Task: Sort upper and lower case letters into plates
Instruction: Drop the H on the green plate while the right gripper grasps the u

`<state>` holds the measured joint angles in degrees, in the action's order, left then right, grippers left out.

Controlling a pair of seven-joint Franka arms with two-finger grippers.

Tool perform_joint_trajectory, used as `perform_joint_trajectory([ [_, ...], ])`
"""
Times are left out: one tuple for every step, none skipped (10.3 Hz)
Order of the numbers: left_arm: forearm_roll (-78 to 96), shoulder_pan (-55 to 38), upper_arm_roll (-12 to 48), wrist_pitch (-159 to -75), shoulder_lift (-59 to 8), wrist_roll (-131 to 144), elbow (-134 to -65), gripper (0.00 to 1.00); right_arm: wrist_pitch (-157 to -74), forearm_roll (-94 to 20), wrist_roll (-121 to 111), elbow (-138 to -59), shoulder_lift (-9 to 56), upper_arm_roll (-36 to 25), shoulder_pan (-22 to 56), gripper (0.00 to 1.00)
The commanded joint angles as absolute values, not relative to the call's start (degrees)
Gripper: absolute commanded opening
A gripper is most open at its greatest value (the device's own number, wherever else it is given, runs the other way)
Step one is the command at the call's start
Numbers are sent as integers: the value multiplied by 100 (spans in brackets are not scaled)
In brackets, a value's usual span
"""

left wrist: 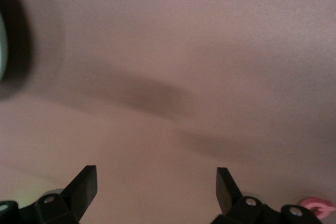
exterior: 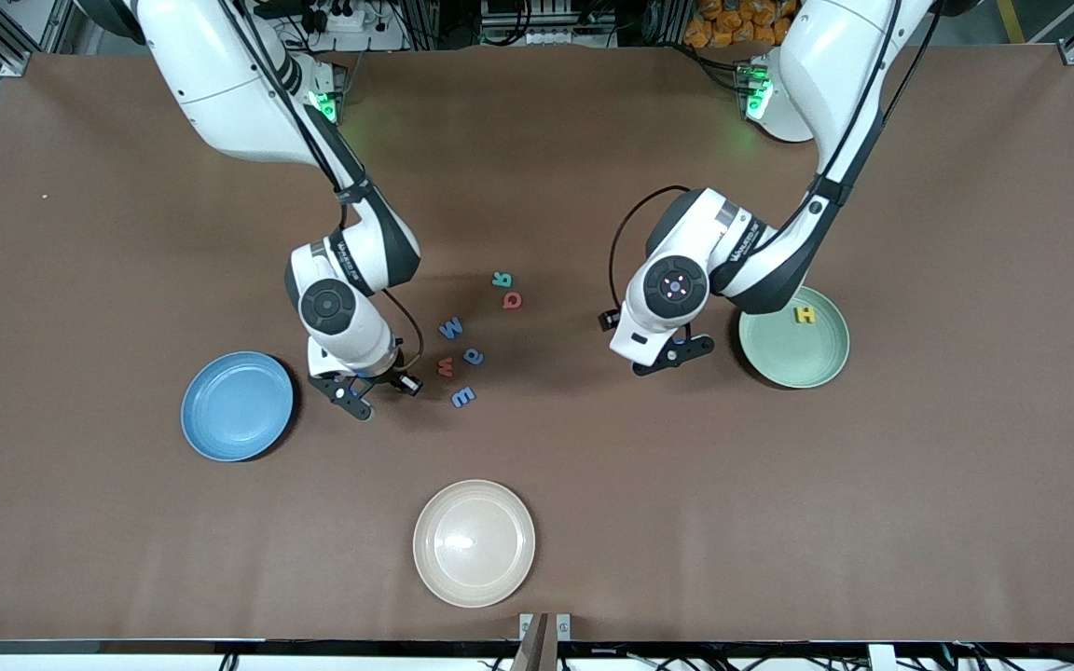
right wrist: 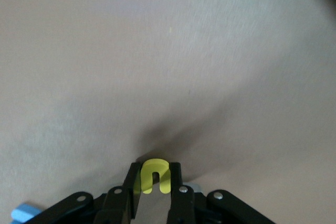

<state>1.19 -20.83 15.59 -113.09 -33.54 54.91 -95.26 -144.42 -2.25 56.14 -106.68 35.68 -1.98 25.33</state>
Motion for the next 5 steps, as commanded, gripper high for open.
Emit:
perform_joint_trajectory([
  [290,-2484,1503,-11363,-3760,6114,-9036,100,-14101,-202,4750,-10767,3086,-141,1945,0],
  [264,-2801,1451,-11495,-3884,6561,-8948,100,-13802,-202,4241,-10653,2981,-141,1647,0],
  [264,-2943,1450,-11661,-3928,6940,-8930,100,-13520,-202,3636,-10539,2901,-149,1296,0],
  [264,-3136,1450,-11767,-3955,7309,-8930,100,-13283,-202,3030,-10381,2883,-149,987,0],
  [255,-3347,1450,-11969,-3990,7922,-8930,100,-13106,-106,2615,-10284,2892,-158,749,0],
])
